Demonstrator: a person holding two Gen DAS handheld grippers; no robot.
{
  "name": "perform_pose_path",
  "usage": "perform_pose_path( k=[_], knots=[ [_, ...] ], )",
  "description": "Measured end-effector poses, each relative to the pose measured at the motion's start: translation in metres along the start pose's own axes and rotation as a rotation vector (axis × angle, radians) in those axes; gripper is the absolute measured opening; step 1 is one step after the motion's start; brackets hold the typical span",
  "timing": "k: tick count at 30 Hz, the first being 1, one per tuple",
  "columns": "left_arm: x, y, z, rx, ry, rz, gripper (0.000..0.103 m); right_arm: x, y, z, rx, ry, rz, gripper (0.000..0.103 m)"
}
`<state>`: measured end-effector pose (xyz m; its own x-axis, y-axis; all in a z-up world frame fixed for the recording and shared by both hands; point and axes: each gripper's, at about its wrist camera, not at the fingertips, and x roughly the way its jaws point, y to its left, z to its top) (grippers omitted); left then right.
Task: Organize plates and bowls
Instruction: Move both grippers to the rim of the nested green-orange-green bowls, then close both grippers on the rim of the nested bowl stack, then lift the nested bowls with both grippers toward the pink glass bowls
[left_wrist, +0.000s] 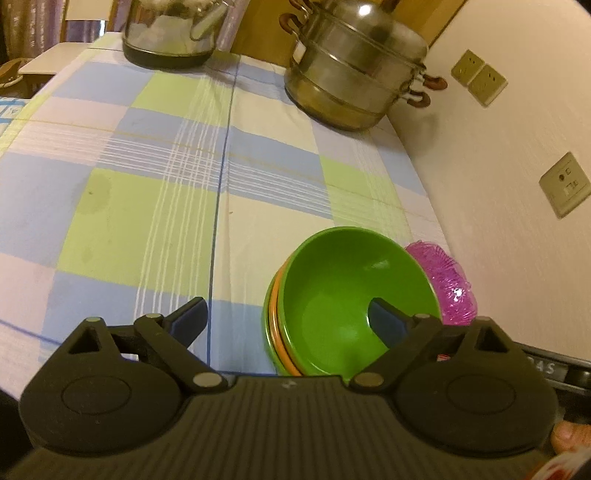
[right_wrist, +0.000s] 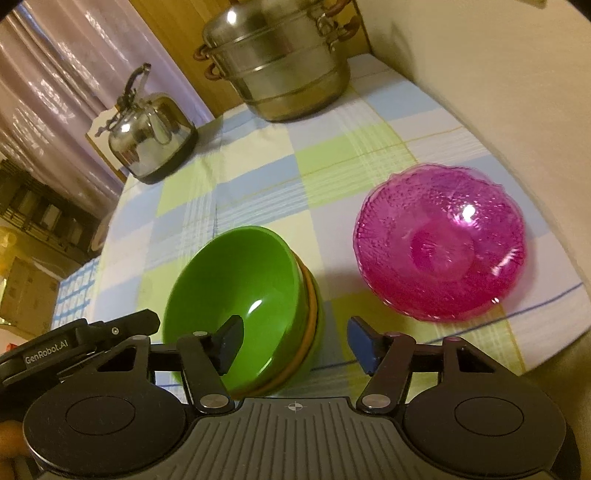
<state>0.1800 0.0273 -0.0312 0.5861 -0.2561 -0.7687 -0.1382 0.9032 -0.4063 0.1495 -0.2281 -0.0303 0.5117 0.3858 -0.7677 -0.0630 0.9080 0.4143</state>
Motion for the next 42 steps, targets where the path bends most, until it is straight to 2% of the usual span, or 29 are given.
perform_pose_path(
  k=[3,6,9,17,19,24,29,34,42],
  knots=[
    [0.016,0.001,0.002,0.01,0.033,0.001,0.076,0.018,-0.002,0.003,-0.001,0.034,-0.014,0.052],
    [0.027,0.005,0.001,0.002,0.052,0.008,0.074,0.03,-0.006,0.003,0.004,0.059,-0.017,0.048],
    [0.035,0.005,0.0,0.012,0.078,0.01,0.062,0.039,-0.009,0.003,0.014,0.078,-0.02,0.042],
    [0.051,0.005,0.002,0.015,0.168,0.026,0.05,0.058,-0.007,0.007,-0.004,0.143,-0.058,0.039],
    [0.056,0.006,0.002,0.013,0.195,0.029,0.041,0.062,-0.007,0.008,-0.004,0.165,-0.059,0.034],
    [0.064,0.011,0.004,-0.005,0.231,0.014,0.037,0.068,-0.005,0.011,-0.014,0.179,-0.072,0.027],
    [0.069,0.012,0.005,-0.006,0.244,0.015,0.033,0.074,-0.003,0.012,-0.028,0.197,-0.095,0.026],
    [0.069,0.01,0.007,0.002,0.252,0.01,0.022,0.083,-0.001,0.013,-0.05,0.224,-0.105,0.026],
    [0.07,0.005,0.006,0.035,0.256,0.029,0.019,0.084,0.0,0.011,-0.046,0.213,-0.111,0.023]
  ],
)
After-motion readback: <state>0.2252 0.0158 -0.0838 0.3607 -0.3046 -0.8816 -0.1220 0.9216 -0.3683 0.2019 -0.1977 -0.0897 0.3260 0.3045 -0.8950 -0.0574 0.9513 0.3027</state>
